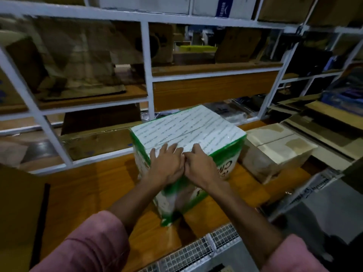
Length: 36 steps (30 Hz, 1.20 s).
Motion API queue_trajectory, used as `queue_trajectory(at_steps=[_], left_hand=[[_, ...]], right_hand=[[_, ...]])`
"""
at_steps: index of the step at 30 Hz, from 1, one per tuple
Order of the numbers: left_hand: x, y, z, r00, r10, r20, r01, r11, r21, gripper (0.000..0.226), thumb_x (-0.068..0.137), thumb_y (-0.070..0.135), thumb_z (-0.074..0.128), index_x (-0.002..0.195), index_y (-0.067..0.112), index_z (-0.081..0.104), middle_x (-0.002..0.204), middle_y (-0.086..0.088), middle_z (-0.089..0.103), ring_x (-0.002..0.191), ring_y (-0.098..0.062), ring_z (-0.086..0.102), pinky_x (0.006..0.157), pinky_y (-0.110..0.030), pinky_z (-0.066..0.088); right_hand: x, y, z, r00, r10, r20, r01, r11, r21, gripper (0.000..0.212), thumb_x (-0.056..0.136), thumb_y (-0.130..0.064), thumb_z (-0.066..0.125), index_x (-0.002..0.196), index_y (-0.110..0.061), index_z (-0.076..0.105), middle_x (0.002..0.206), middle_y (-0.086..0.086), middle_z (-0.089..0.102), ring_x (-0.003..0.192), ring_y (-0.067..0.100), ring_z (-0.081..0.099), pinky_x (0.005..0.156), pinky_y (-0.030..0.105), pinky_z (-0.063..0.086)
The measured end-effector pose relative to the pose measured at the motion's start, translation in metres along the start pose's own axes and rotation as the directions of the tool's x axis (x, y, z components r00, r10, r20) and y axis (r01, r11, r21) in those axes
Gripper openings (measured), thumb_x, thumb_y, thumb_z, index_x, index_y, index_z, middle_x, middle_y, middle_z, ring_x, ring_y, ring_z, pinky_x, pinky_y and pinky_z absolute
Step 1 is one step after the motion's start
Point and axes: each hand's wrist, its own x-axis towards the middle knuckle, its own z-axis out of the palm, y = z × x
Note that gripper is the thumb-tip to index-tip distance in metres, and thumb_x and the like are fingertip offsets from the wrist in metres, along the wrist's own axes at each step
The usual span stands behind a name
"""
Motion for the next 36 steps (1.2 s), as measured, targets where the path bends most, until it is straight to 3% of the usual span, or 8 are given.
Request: queue_trajectory(at_steps=[5,13,16,19,23,30,33,36], left_hand=[[-0.039,-0.041,-0.017,0.998,0.000,-0.061,-0.002,0.999,-0.036,0.041,0.108,0.043,0.028,0.143,0.026,0.041,0.159,0.001,0.037,0.150,-0.023,0.027,0.116,-0.073,0.012],[-0.088,-0.063,-0.022,0.947,-0.208,-0.246,0.225,0.973,0.041,0.046,0.103,0.049,0.033,0.139,0.022,0.042,0.142,-0.001,0.047,0.135,-0.026,0.046,0.108,-0.081,0.015],[-0.096,-0.072,-0.017,0.930,-0.260,-0.262,0.249,0.966,-0.074,0.049,0.100,0.052,0.034,0.139,0.023,0.041,0.143,-0.005,0.042,0.136,-0.026,0.041,0.107,-0.083,0.015],[-0.101,-0.078,-0.015,0.928,-0.273,-0.254,0.254,0.961,-0.104,0.054,0.099,0.055,0.034,0.143,0.023,0.039,0.149,-0.008,0.036,0.141,-0.029,0.034,0.109,-0.078,0.024],[-0.099,-0.083,-0.016,0.934,-0.262,-0.243,0.244,0.964,-0.102,0.054,0.100,0.056,0.034,0.144,0.026,0.041,0.151,-0.008,0.035,0.141,-0.028,0.030,0.105,-0.065,0.038],[-0.081,-0.076,-0.015,0.943,-0.285,-0.173,0.279,0.959,-0.055,0.055,0.098,0.059,0.034,0.145,0.031,0.038,0.150,-0.004,0.032,0.140,-0.028,0.029,0.104,-0.067,0.039],[-0.065,-0.069,-0.018,0.919,-0.362,-0.153,0.352,0.931,-0.093,0.048,0.094,0.055,0.044,0.135,0.030,0.042,0.144,-0.006,0.033,0.135,-0.032,0.030,0.100,-0.068,0.041],[-0.052,-0.058,-0.018,0.847,-0.488,-0.211,0.478,0.873,-0.097,0.049,0.093,0.054,0.044,0.132,0.024,0.041,0.142,-0.012,0.034,0.132,-0.036,0.029,0.095,-0.066,0.044]], right_hand=[[-0.006,-0.048,0.010,1.000,-0.010,0.012,0.010,1.000,0.004,0.028,0.102,-0.029,0.045,0.106,-0.014,0.068,0.098,0.002,0.044,0.077,0.023,0.054,0.075,0.041,0.052],[-0.001,-0.077,0.002,0.997,-0.072,-0.014,0.073,0.992,0.101,0.024,0.101,-0.027,0.056,0.103,-0.015,0.077,0.099,0.005,0.073,0.092,0.024,0.065,0.087,0.043,0.055],[0.009,-0.058,0.000,1.000,-0.011,0.026,0.012,0.998,-0.057,0.031,0.100,-0.036,0.055,0.126,-0.025,0.070,0.130,0.007,0.063,0.121,0.031,0.051,0.100,0.047,0.038],[0.016,-0.033,-0.001,0.999,0.033,0.043,-0.026,0.988,-0.153,0.040,0.100,-0.047,0.051,0.134,-0.030,0.063,0.146,0.007,0.052,0.133,0.032,0.043,0.107,0.050,0.030],[0.028,-0.005,-0.003,0.997,0.029,0.076,-0.019,0.992,-0.125,0.062,0.089,-0.062,0.035,0.136,-0.032,0.061,0.148,0.003,0.050,0.134,0.031,0.042,0.108,0.052,0.027],[0.039,0.043,-0.002,0.997,-0.047,0.061,0.050,0.998,-0.042,0.057,0.094,-0.055,0.029,0.137,-0.034,0.060,0.147,0.003,0.050,0.134,0.029,0.040,0.105,0.048,0.026],[0.049,0.068,-0.006,0.997,0.044,0.071,-0.036,0.994,-0.102,0.052,0.100,-0.061,0.033,0.145,-0.038,0.049,0.158,0.004,0.037,0.144,0.034,0.029,0.113,0.059,0.020],[0.059,0.087,-0.007,0.986,0.099,0.131,-0.092,0.994,-0.059,0.068,0.094,-0.075,0.030,0.153,-0.041,0.035,0.167,0.000,0.022,0.150,0.041,0.020,0.116,0.069,0.019]])
